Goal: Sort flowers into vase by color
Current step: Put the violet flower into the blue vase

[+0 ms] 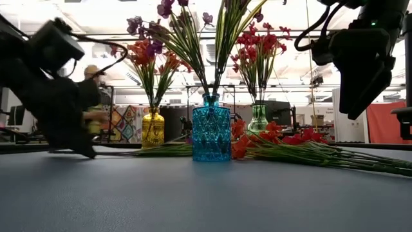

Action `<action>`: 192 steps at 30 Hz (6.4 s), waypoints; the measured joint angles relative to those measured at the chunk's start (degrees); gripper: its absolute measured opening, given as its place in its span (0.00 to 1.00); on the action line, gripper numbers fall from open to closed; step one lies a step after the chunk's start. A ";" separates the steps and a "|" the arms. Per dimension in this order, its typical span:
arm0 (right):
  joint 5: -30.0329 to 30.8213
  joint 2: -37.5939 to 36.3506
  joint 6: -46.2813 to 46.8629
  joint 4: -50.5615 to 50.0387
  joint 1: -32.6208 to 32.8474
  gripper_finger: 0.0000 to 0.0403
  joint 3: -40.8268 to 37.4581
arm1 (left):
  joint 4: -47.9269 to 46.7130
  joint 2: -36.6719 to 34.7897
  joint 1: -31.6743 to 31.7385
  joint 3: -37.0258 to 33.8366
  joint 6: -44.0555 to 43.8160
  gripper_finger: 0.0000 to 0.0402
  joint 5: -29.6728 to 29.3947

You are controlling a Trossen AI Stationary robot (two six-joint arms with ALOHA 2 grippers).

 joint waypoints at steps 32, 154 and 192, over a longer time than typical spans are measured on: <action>0.04 0.00 -3.57 1.05 0.00 0.82 0.00 | -27.39 11.60 -22.97 24.19 -5.55 0.52 -18.32; 27.46 22.02 -81.29 88.19 26.08 0.79 16.17 | 55.31 47.10 -33.93 54.34 76.08 0.00 -36.81; 25.94 22.58 -81.42 89.26 24.76 0.18 16.28 | 54.35 47.06 -33.08 54.21 74.66 0.27 -49.12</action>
